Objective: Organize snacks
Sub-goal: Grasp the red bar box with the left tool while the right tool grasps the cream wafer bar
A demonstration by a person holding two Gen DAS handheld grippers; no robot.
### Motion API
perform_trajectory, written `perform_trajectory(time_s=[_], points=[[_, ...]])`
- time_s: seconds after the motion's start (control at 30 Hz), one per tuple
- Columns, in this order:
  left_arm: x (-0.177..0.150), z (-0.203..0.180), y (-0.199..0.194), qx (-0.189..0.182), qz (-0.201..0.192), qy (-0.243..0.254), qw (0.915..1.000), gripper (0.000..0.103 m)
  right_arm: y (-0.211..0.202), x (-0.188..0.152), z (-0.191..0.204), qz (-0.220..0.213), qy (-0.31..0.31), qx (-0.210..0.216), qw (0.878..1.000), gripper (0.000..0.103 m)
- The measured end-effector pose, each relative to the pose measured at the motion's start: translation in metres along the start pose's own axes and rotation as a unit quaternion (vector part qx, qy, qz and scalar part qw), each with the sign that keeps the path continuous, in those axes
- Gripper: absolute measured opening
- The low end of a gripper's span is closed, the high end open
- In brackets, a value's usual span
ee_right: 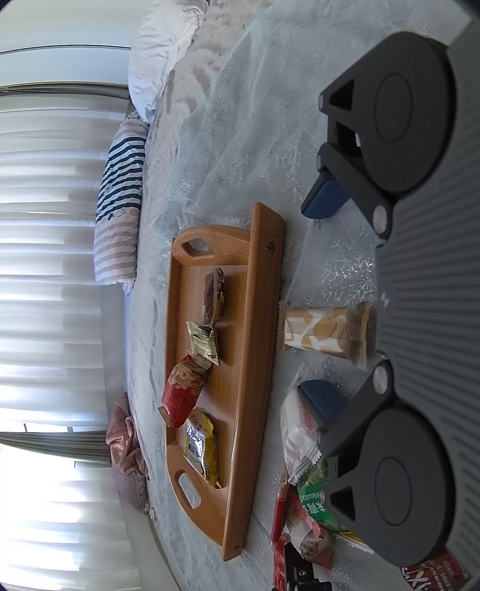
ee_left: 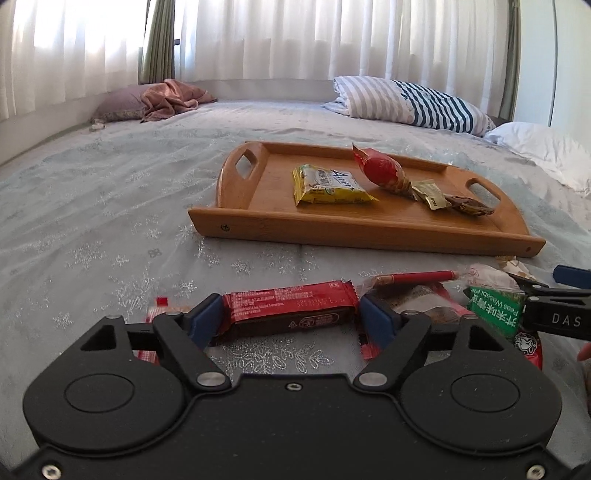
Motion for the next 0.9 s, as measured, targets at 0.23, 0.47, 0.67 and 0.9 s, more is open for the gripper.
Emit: perform_trajectory(time_s=[0.23,0.47,0.67,0.9], points=[[-0.001,0.003,-0.002,0.009,-0.002,0.003,1.0,0.068,-0.001,-0.002,-0.001,0.0,0.006,0.011,1.0,0.08],[0.0,0.003,-0.004,0.012,-0.005,0.004,0.9999,0.066,-0.006,-0.004,-0.003,-0.015,0.012,0.016,1.0,0.05],[0.003,0.005,-0.006,0.013,-0.004,-0.001,0.9999,0.066,-0.007,-0.005,0.0,-0.022,0.005,0.017,1.0,0.033],[0.008,0.004,-0.012,0.012,-0.011,0.004,0.9999,0.065,-0.011,-0.002,-0.008,-0.025,0.032,0.03,0.999,0.026]])
Point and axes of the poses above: each gripper's, at about its wrist camera, not at the fingertips, and y roughly the way its jaws point, z to its left, x to its top, the point moved 5 cm from there along y, roughly the way its jaws point, and after that the axes turned 2 degrees about y, right-handed, at the moved point
